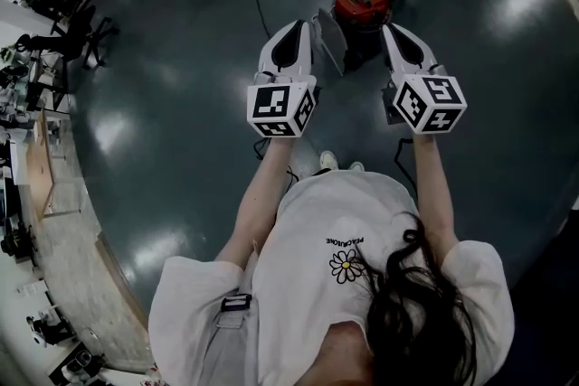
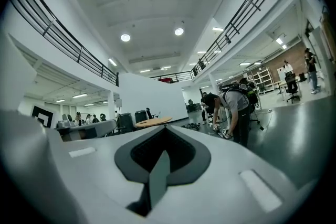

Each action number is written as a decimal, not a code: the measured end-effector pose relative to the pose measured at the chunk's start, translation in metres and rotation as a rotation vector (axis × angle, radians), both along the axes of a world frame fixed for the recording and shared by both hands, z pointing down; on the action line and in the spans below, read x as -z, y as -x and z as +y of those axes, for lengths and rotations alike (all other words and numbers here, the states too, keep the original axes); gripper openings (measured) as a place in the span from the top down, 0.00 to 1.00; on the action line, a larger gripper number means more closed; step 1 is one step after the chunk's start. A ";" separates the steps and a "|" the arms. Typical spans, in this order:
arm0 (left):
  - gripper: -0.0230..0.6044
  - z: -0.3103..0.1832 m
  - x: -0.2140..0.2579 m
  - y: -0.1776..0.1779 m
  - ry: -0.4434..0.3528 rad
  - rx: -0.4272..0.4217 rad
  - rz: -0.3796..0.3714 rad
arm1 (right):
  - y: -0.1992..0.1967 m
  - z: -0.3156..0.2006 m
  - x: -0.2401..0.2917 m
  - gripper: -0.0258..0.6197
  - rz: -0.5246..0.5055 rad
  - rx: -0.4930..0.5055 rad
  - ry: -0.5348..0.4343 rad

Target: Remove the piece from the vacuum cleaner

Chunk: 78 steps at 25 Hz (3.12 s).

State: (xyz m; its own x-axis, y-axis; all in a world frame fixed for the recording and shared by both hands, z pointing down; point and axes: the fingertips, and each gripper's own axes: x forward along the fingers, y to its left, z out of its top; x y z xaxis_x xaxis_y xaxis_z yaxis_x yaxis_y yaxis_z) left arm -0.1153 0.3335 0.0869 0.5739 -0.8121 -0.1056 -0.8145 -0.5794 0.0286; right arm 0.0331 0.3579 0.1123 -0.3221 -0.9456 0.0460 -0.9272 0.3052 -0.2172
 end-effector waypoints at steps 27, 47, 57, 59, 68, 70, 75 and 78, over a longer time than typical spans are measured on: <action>0.96 -0.037 -0.043 -0.028 0.095 0.046 0.021 | -0.067 -0.008 -0.052 0.92 -0.005 -0.057 0.100; 0.96 -0.260 -0.094 -0.006 0.213 0.052 0.059 | -0.044 -0.226 -0.086 0.92 0.114 -0.023 0.216; 0.96 -0.312 -0.130 -0.014 0.305 0.007 0.029 | -0.041 -0.281 -0.114 0.92 0.110 -0.020 0.264; 0.96 -0.325 -0.128 -0.021 0.301 0.003 0.012 | -0.049 -0.295 -0.116 0.92 0.096 -0.029 0.262; 0.96 -0.373 -0.151 -0.037 0.437 0.031 -0.003 | -0.068 -0.361 -0.156 0.92 0.053 0.027 0.357; 0.96 -0.385 -0.161 -0.046 0.456 0.031 -0.017 | -0.073 -0.376 -0.170 0.92 0.088 0.053 0.386; 0.96 -0.415 -0.197 -0.068 0.545 0.062 -0.035 | -0.080 -0.411 -0.205 0.92 0.191 0.122 0.447; 0.96 -0.429 -0.225 -0.080 0.625 0.087 -0.018 | -0.085 -0.432 -0.229 0.92 0.242 0.150 0.470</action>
